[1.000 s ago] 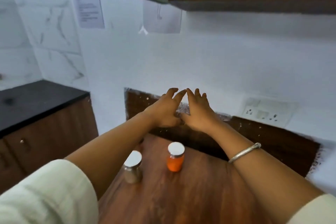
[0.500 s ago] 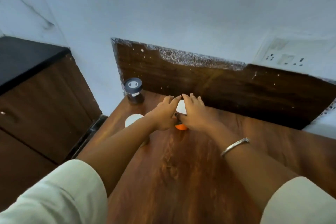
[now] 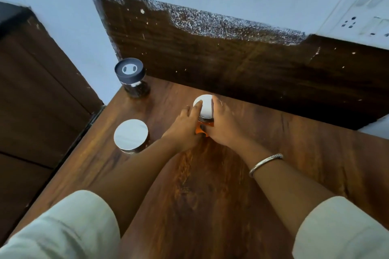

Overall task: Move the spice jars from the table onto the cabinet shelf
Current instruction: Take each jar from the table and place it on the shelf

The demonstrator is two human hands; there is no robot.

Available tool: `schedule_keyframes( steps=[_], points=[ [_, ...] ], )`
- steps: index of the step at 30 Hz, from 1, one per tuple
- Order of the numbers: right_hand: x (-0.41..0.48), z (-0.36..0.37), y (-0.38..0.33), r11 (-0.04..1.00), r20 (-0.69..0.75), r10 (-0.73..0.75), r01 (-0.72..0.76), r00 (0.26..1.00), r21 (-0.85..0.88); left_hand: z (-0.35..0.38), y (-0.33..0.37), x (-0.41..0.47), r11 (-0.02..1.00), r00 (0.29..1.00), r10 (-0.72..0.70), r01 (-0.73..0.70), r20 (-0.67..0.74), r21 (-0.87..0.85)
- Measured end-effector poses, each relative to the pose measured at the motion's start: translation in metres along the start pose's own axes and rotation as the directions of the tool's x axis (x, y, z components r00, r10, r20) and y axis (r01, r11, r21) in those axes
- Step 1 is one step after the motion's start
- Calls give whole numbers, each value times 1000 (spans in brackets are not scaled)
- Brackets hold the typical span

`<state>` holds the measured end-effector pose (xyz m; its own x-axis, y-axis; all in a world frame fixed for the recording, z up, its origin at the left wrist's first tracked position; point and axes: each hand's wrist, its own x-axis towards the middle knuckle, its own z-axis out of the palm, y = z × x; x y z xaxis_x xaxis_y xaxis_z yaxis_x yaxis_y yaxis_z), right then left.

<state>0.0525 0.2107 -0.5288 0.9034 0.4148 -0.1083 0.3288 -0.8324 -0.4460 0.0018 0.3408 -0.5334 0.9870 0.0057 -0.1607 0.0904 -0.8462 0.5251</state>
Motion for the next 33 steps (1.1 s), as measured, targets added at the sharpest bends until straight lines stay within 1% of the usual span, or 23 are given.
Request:
schedule_keyframes(
  steps=[2,8,11,15,18,22,26,28,30,31,33],
  points=[
    [5,9,-1,999,-2,16,-16,1000,48,8,0,4,999,1000,-6,6,2,-42],
    [4,17,3,996,-72,-9,16,997,89,21,1,9,996,995,0,-8,-95,-83],
    [-1,11,7,993,-89,9,2,996,120,21,4,7,993,992,30,-44,-126,-113],
    [-15,-1,11,988,-122,35,-15,992,155,20,16,-4,975,984,73,-105,-164,-194],
    [-29,-15,11,972,-111,55,-28,992,231,19,32,-16,964,970,92,-143,-224,-223],
    [-47,-33,5,982,-210,55,-15,976,190,9,54,-28,940,955,101,-184,-280,-287],
    [-72,-50,-7,963,-278,35,42,960,268,-6,74,-44,937,922,128,-234,-364,-261],
    [-86,-60,-11,977,-342,18,57,940,207,-12,81,-54,930,912,127,-246,-391,-273],
    [-102,-72,-16,988,-399,8,54,917,143,-22,88,-64,904,910,107,-256,-401,-341],
    [-110,-80,-18,987,-413,18,50,911,152,-26,92,-69,887,908,103,-269,-406,-376],
    [-125,-94,-22,973,-417,50,50,908,226,-35,100,-79,847,906,109,-300,-409,-439]
  ],
)
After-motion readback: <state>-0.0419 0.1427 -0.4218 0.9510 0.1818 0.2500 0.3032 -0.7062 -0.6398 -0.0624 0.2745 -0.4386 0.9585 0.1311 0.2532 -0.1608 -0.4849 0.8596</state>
